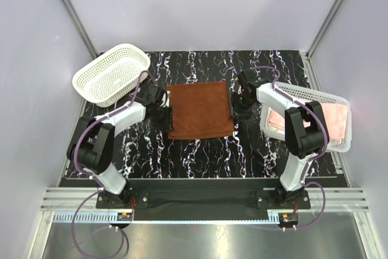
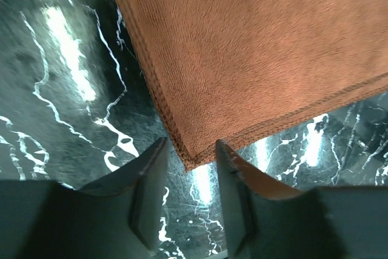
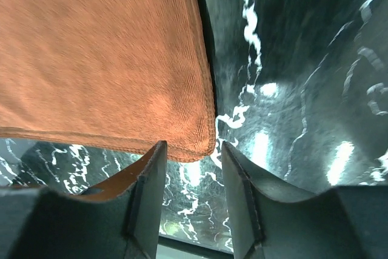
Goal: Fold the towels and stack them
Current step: Fold the towel
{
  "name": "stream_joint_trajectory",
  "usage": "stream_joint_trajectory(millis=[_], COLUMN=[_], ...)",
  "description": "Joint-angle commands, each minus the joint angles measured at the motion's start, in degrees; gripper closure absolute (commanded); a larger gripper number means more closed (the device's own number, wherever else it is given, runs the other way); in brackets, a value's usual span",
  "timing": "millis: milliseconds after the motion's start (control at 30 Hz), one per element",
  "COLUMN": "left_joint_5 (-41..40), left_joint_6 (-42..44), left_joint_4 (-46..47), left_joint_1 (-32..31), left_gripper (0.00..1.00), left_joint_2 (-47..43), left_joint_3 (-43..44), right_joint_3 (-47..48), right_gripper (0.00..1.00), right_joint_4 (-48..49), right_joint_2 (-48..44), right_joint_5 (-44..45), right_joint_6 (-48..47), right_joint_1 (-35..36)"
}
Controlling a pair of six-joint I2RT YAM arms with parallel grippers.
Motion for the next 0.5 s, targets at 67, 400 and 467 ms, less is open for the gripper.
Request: stream_joint_trajectory(millis=[67,400,467], left_joint_5=[-4.05,-10.9,-11.52], left_joint_6=[-2.53,-3.23,-3.15], left_joint_4=[4.45,2.43,1.72], left_joint_1=[-1.44,-1.88,-1.88], left_gripper=[0.65,0.75,0.74], left_joint_2=[-0.68,-2.35,-2.17], left_joint_3=[-2.93,-2.85,-2.15], right_joint_3=[-4.94,-9.95,-10.48], right_gripper=[0.54,0.56,0.57], right_joint_4=[3.92,8.58,9.63], right_joint_2=[-3.23,-2.97,-3.23], right_joint_5=[2.17,2.53,2.44], right_joint_6=[4.78,7.41,7.68], right_joint_1=[2.0,2.27,2.35])
